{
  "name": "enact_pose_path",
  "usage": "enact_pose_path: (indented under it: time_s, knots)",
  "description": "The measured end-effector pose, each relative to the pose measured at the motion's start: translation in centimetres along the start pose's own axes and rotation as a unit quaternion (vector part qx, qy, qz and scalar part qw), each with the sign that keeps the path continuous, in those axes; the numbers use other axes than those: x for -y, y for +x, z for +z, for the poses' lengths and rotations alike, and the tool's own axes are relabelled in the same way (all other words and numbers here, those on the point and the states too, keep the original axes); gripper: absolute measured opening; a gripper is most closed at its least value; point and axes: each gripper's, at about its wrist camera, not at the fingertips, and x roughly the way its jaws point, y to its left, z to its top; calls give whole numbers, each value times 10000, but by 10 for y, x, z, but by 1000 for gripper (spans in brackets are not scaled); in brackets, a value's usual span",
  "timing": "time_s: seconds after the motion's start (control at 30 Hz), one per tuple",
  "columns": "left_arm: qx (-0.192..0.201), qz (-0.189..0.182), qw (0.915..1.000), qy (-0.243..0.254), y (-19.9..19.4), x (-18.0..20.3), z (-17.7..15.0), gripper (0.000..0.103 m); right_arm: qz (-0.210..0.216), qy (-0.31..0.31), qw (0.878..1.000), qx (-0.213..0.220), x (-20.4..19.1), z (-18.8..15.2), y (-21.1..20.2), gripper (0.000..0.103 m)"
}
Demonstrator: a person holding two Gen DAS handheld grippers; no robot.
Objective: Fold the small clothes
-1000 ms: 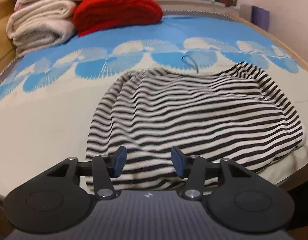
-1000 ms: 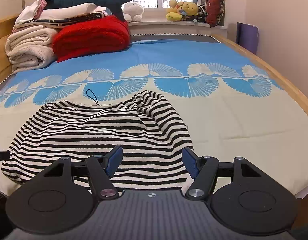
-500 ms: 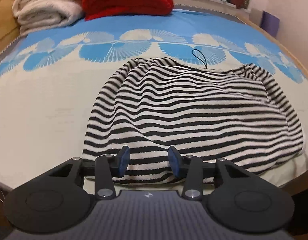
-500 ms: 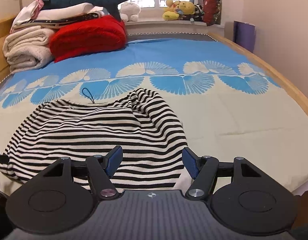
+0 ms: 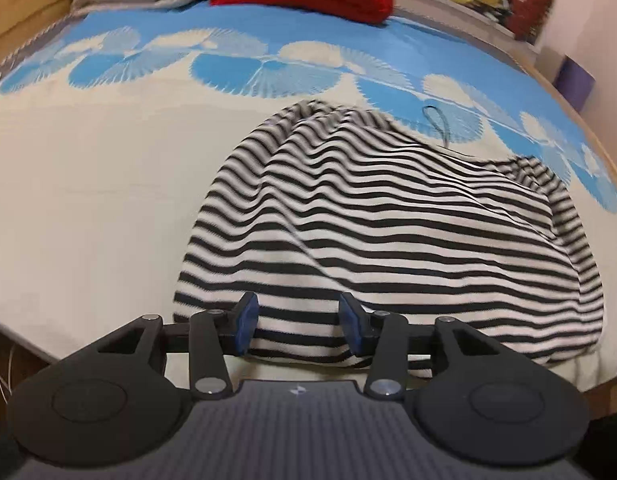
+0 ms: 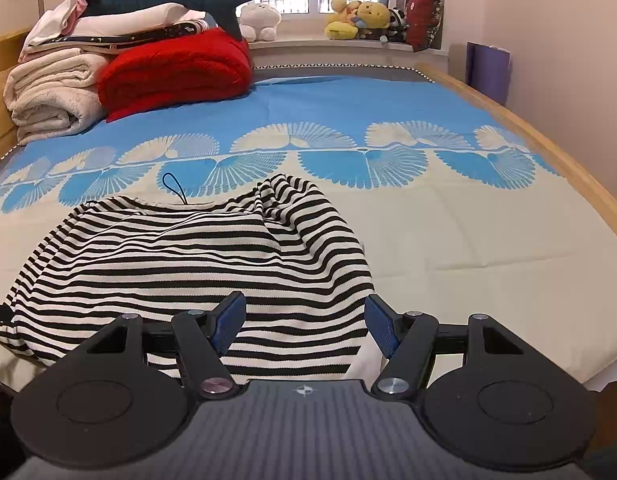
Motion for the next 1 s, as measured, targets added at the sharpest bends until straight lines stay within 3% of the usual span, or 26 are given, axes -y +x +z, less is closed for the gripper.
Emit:
enact_pose_path:
  time_s: [0.23, 0.7, 0.8, 1.0]
  knots:
    - [-348, -14, 9977, -576, 13, -18, 3, 53, 20, 8, 10000, -32, 0, 1, 3, 68]
    - [-366, -13, 9956, -864, 16, -24, 8, 53, 20, 5, 10000, -85, 2, 1, 7, 68]
    - [-347, -150, 9897, -1377, 14, -43, 12, 53, 18, -4, 10000, -81, 2, 1, 7, 68]
    - [-526, -484, 9676, -2422, 20, -77, 12, 53, 22, 41, 10000, -51, 4, 3, 6, 68]
